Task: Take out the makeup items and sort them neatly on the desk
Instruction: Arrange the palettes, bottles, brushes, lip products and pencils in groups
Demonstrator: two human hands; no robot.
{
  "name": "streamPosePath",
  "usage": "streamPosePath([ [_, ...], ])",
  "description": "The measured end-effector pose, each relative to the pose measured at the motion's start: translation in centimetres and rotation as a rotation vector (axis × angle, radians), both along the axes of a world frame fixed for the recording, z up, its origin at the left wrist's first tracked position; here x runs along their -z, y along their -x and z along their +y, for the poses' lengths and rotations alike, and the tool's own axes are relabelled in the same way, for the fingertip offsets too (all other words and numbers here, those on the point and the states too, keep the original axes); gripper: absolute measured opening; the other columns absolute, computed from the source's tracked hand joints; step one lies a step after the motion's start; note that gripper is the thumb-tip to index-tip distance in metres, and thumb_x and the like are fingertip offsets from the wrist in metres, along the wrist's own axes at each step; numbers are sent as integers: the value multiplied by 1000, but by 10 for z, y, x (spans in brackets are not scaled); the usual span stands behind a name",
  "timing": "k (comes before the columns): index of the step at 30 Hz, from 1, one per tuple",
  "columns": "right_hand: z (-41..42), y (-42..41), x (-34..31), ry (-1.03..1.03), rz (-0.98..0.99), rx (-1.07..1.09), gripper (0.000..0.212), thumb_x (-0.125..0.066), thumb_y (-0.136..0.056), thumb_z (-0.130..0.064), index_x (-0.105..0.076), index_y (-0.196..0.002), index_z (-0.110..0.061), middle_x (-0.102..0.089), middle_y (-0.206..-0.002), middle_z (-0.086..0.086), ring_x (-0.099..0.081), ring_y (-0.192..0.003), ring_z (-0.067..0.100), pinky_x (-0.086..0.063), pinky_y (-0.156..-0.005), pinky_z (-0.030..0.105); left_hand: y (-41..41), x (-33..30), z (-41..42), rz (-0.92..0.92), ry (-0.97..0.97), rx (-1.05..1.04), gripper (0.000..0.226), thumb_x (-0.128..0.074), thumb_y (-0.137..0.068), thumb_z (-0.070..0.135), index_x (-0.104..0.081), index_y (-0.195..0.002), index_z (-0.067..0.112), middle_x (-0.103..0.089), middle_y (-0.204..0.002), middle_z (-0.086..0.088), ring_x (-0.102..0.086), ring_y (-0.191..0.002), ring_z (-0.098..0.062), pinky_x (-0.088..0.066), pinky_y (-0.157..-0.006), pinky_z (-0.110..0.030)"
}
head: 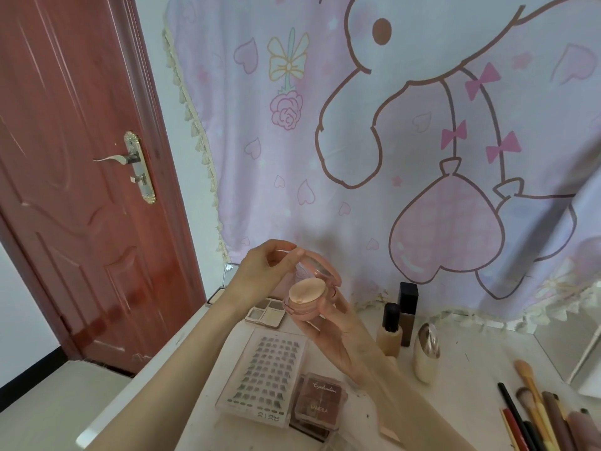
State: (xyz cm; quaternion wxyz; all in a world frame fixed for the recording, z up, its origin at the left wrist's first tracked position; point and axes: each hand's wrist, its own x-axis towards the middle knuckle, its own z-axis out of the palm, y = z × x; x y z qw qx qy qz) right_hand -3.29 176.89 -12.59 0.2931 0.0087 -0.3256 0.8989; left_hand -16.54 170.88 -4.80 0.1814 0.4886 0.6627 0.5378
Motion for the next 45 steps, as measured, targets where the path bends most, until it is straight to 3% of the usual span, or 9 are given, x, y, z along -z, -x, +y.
streamPosePath([
  [6,-3,-1,2,-33,-88,-22,91,-90,-53,-12,-46,-132,-11,-51,-130,27,-52,-117,45,-54,-87,41,-1,-1,3,-30,39,-18,22,-55,-92,31,-60,-107,16,-70,-100,1,-63,-87,-7,-46,-73,-11],
  [13,11,-2,12,-57,-55,-30,41,-48,-96,-17,-47,-135,-7,-43,-139,26,-45,-129,33,-43,-103,36,-2,30,-26,254,225,368,63,-55,-76,50,-22,-130,45,-33,-115,40,-30,-101,37,-28,-79,8],
  [19,6,6,17,-33,-131,-89,44,-54,-90,-41,-58,-127,-18,-54,-133,16,-52,-124,24,-50,-90,31,4,34,-12,290,307,324,100,-69,-74,46,-3,-148,32,-34,-116,32,-31,-112,23,-32,-84,-1],
  [25,10,8,13,-18,-200,-5,59,-49,-89,-47,-41,-140,-16,-57,-129,16,-61,-112,25,-54,-80,33,5,46,-15,292,272,264,83,-77,-74,25,-22,-133,43,-44,-111,25,-46,-105,9,-34,-83,0],
  [29,12,10,13,33,-253,19,58,-46,-91,-49,-47,-134,-11,-61,-124,16,-61,-111,26,-54,-85,36,9,55,-16,308,245,241,83,-75,-77,17,-22,-141,27,-45,-113,28,-46,-101,20,-35,-85,-1],
  [32,15,13,15,52,-261,23,58,-46,-89,-52,-53,-129,-11,-66,-117,14,-65,-103,24,-56,-78,33,11,59,-16,305,273,218,83,-75,-77,23,-25,-144,23,-44,-127,16,-45,-114,4,-35,-100,-15],
  [35,19,16,18,71,-291,21,59,-46,-86,-55,-57,-123,-10,-68,-112,14,-68,-97,23,-56,-71,32,13,64,-13,310,230,206,74,-75,-76,18,-31,-133,36,-49,-112,27,-48,-100,19,-36,-86,-1],
  [38,27,21,21,52,-387,99,48,-42,-94,-49,-62,-114,-10,-71,-103,13,-70,-89,22,-56,-67,31,14,72,-6,306,202,149,75,-75,-76,19,-30,-135,33,-48,-103,28,-49,-92,20,-32,-73,6],
  [45,59,35,12,-182,-746,364,19,-48,-97,-24,-63,-99,-13,-68,-90,6,-65,-71,19,-54,-61,30,21,91,16,277,253,36,92,-75,-75,34,-18,-146,19,-34,-129,3,-41,-113,-8,-30,-90,-17],
])
